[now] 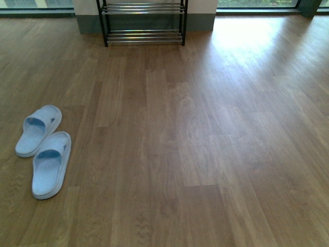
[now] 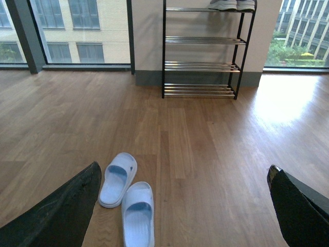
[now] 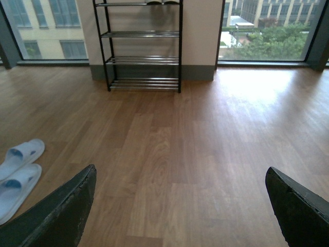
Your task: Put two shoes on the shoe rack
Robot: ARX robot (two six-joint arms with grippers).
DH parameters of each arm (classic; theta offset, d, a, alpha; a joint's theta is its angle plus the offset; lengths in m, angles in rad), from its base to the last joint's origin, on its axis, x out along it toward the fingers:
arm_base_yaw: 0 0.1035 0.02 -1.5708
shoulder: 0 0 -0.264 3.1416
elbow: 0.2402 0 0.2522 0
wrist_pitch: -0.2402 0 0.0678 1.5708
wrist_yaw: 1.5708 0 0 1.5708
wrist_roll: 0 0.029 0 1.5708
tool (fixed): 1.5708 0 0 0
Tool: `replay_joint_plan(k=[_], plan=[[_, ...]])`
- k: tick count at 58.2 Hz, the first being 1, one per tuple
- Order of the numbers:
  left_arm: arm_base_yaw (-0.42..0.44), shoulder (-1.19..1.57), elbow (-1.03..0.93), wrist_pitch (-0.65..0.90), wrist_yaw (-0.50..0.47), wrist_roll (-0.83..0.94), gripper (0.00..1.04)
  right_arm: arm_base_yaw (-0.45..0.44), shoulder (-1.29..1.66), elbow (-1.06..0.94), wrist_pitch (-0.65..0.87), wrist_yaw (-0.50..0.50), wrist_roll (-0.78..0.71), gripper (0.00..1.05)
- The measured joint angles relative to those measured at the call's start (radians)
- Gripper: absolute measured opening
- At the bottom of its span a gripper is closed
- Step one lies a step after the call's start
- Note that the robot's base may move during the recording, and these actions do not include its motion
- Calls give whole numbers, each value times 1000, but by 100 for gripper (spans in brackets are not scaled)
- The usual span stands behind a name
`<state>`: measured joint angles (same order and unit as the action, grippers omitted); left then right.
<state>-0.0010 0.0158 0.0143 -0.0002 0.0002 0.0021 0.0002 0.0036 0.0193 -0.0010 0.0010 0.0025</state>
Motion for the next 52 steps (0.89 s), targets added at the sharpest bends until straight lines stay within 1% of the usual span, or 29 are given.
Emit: replay_joint_plan(k=[52], plan=[[0,0,0,0,-3,0,95,0,1,0,0,-2,0,95]])
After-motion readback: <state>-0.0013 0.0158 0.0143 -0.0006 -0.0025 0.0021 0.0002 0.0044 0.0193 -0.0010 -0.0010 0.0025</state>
